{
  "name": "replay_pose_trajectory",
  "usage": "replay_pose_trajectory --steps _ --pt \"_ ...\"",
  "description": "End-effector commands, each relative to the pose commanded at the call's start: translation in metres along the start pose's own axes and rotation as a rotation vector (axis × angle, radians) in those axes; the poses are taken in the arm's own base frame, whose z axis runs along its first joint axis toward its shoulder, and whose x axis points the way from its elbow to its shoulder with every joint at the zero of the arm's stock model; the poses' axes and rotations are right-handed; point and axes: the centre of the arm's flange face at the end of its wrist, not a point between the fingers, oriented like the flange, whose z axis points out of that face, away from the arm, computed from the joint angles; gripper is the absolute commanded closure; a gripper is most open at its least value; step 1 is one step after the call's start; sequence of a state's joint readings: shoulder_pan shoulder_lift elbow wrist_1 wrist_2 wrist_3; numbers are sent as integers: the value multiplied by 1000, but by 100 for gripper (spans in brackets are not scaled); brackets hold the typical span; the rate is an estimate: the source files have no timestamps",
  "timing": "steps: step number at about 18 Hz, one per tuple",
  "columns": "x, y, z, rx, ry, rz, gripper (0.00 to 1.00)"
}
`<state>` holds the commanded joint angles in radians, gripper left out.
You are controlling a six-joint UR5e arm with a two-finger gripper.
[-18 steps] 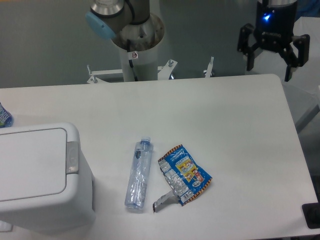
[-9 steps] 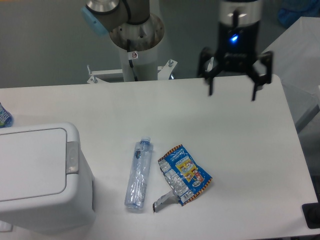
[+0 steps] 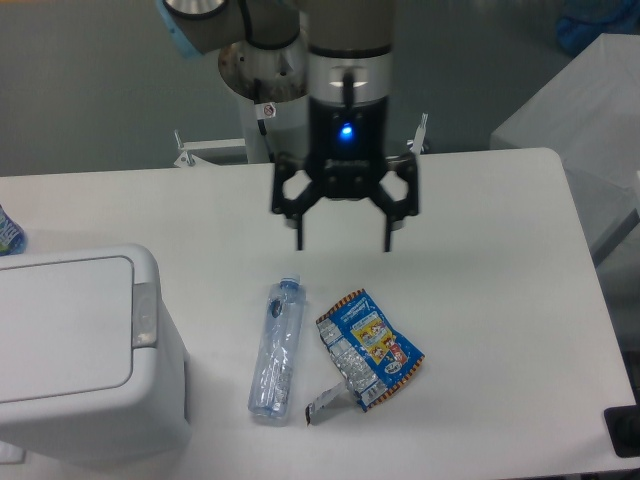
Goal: Open the trash can
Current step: 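Move the open gripper across the table to above the trash can lid, then lower the gripper onto the lid edge and press to flip it open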
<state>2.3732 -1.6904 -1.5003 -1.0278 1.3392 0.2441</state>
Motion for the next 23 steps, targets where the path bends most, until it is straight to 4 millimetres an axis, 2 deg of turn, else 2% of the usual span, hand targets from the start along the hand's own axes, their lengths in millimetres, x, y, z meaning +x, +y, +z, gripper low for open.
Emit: replay_pose_trajectory --steps 2,6,10,11,18,23 --pt "18 -2 11 -10 40 -29 0" --pt "42 -3 31 -32 92 -81 0" --pt "46 -9 35 7 94 -159 0" --pt "52 -9 40 11 98 -173 0" --pt "68 -7 54 -8 112 -171 0" --pt "78 -7 55 -13 120 -169 0"
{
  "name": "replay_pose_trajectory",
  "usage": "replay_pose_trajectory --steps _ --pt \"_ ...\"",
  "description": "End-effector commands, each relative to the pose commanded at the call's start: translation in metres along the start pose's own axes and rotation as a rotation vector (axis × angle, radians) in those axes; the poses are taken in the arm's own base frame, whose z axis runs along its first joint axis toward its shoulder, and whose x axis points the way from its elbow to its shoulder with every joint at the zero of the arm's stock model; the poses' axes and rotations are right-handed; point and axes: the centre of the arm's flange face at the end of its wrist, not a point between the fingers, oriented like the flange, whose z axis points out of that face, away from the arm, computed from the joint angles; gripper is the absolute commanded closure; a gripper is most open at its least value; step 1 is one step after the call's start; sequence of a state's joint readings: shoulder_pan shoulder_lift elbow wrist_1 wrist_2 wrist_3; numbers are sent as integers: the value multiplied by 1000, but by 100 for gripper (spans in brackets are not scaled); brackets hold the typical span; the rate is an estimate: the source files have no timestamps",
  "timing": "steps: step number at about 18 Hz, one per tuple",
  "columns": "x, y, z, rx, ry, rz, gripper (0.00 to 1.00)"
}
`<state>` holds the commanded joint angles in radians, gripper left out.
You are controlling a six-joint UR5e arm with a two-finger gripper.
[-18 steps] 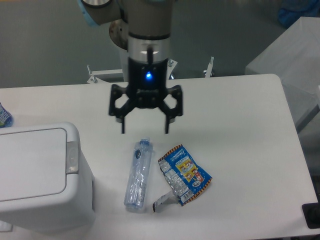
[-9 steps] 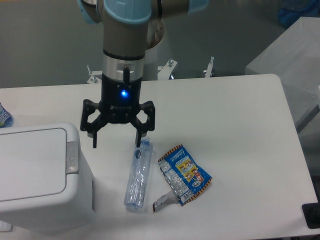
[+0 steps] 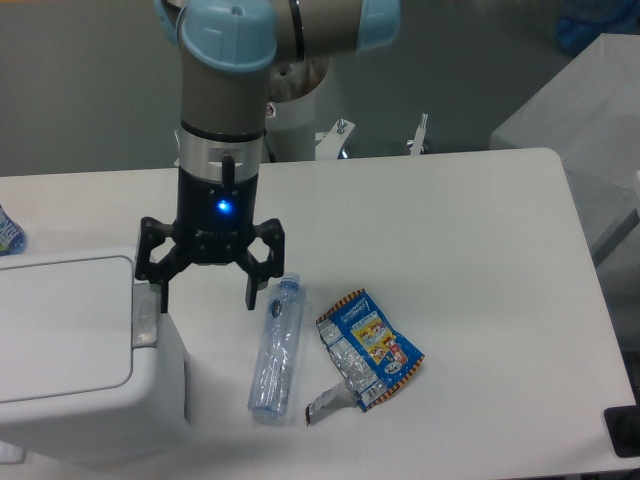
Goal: Open the trash can
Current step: 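Lower the gripper onto the lid edge and press to flip it open, then raise the gripper slightly away from the opened trash can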
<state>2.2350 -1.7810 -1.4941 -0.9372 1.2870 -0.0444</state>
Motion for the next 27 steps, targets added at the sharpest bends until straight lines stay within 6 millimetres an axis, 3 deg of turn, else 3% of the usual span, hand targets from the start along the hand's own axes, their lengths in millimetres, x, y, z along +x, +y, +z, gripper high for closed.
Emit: replay_pose_trajectory --steps 16,27 --pt "2 5 19 -31 1 1 0" --pt "1 5 21 -31 -6 4 0"
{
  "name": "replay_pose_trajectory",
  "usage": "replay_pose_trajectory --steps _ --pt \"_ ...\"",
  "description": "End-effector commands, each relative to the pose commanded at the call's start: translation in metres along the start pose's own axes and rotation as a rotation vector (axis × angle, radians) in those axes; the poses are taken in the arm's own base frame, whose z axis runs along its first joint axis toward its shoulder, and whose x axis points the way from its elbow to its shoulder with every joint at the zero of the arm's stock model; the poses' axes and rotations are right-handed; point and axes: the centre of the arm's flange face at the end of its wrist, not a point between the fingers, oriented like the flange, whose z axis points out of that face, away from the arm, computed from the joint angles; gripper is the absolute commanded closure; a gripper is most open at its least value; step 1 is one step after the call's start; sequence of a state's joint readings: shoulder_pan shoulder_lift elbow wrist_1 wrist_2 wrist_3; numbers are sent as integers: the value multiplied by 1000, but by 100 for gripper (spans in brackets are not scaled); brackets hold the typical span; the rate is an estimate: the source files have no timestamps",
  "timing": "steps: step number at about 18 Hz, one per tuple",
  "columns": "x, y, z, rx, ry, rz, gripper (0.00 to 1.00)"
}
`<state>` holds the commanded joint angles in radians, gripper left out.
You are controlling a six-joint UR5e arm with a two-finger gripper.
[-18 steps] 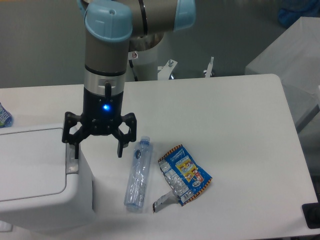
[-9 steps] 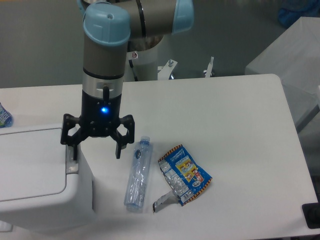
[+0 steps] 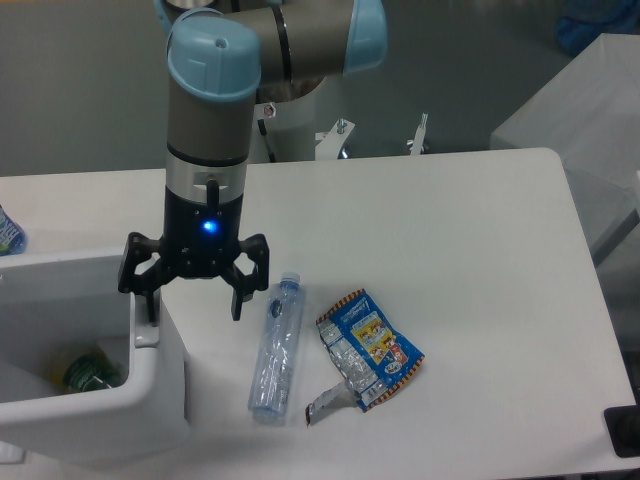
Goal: Open the trash can
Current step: 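Raise the gripper slightly away from the opened trash can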
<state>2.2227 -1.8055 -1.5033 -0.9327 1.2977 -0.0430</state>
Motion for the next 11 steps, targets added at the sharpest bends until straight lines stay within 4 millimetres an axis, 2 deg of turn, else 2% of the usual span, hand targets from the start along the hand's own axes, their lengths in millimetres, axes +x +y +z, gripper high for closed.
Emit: replay_pose_trajectory --steps 2,6,8,11 --pt "1 -5 -6 17 0 12 0" --pt "3 -30 -35 96 -14 38 0" --pt "-25 -43 -48 131 -105 13 0" --pt "-48 -52 -56 140 -240 56 0"
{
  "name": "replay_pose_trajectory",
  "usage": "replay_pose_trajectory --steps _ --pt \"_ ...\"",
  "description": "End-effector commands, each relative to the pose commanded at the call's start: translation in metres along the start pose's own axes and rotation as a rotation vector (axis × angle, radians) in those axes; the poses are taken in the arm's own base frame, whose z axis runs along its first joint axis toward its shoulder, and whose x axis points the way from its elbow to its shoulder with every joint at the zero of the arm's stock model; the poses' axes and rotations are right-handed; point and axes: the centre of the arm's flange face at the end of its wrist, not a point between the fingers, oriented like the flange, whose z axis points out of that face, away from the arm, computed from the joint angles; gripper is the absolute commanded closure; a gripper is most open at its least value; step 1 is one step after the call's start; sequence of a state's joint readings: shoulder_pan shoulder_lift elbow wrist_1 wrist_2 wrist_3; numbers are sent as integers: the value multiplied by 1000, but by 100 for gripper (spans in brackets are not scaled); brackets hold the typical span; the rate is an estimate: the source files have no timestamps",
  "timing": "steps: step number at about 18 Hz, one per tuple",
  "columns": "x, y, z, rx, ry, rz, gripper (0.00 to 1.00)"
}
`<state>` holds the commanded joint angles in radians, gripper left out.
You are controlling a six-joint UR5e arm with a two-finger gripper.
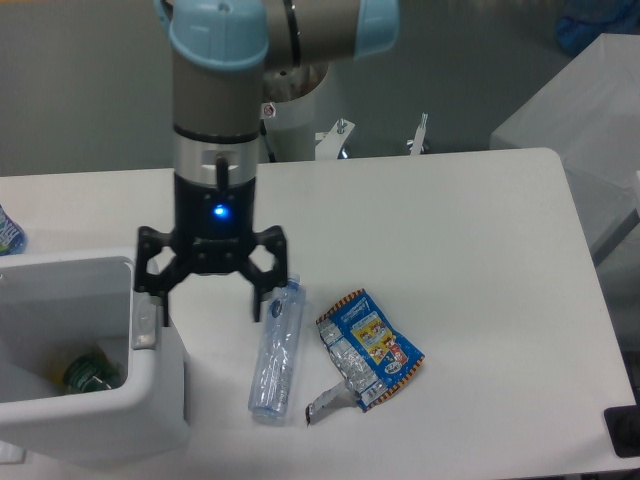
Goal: Open the trash can
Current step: 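Raise the gripper slightly away from the opened trash can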
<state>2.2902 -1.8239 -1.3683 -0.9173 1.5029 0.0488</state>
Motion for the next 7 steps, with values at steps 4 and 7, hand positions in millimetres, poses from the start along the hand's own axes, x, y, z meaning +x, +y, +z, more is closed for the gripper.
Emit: replay_pose_trajectory --steps 4,7 --pt "-32 3 11 -45 -143 94 0" --pt "-55 5 20 -71 -178 140 0"
